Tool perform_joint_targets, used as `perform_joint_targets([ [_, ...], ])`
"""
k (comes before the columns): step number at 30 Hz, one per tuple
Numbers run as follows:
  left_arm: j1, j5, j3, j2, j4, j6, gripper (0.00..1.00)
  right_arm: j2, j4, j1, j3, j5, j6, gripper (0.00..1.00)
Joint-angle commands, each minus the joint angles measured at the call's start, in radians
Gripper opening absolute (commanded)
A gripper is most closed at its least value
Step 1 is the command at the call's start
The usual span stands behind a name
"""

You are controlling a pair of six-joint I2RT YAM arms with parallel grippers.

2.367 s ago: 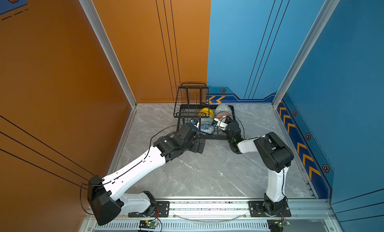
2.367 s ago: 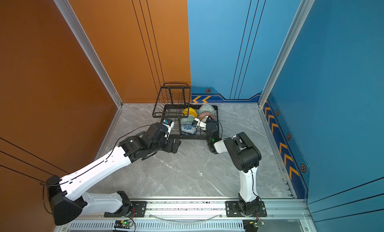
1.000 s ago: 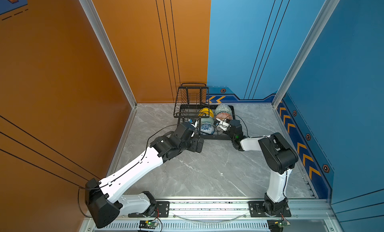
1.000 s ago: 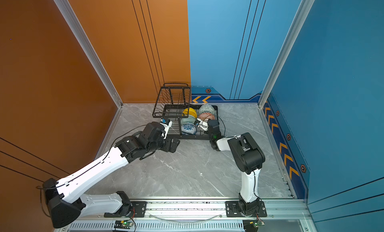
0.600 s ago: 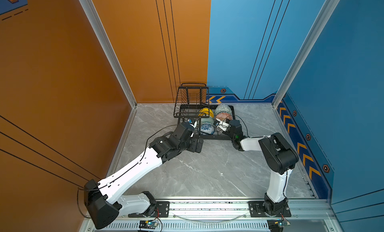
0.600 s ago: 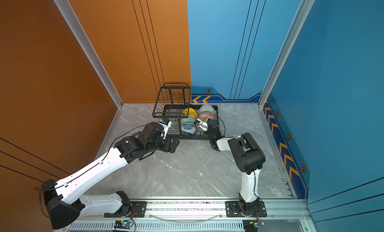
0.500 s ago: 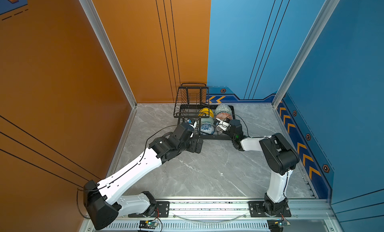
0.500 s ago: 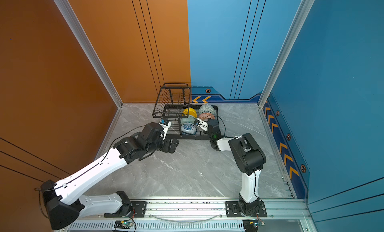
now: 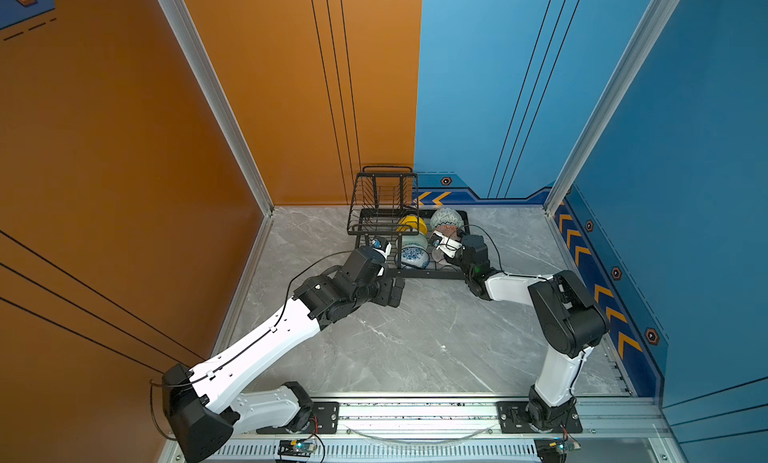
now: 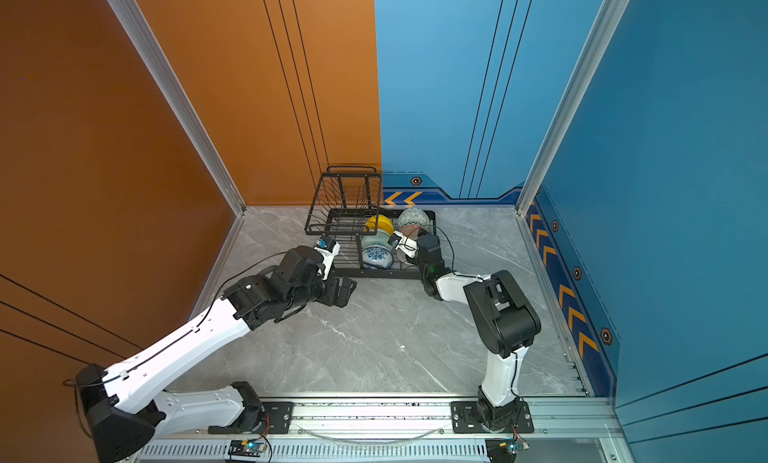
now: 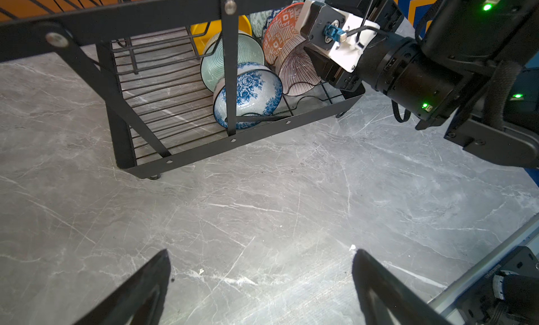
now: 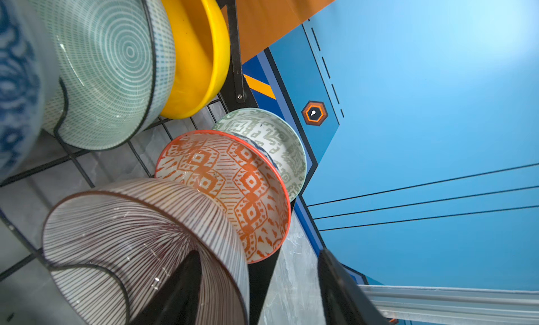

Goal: Load the bowls into the dish rack
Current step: 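Open the right gripper and release the pink striped bowl in the rack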

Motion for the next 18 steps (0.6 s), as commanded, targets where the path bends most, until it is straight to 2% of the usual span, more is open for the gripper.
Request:
perform_joint_targets([
  [1,0.010,0.014,-0.011,-0.020,0.010,0.004,0.98,-0.052,-0.036,-0.005,-0.012,-0.019,0.029,0.68],
  [8,0.012,0.017,-0.020,-0.030,0.012,0.003,0.98,-0.115,-0.037,-0.006,-0.051,-0.040,0.052,0.87],
  [12,0.016,0.026,-0.025,-0.035,0.021,0.006,0.98,-0.139,0.010,-0.003,-0.081,-0.015,0.055,1.00],
  [18,0.038,0.032,-0.038,-0.053,0.026,0.023,0.98,-0.194,0.044,0.001,-0.120,0.017,0.089,1.00],
])
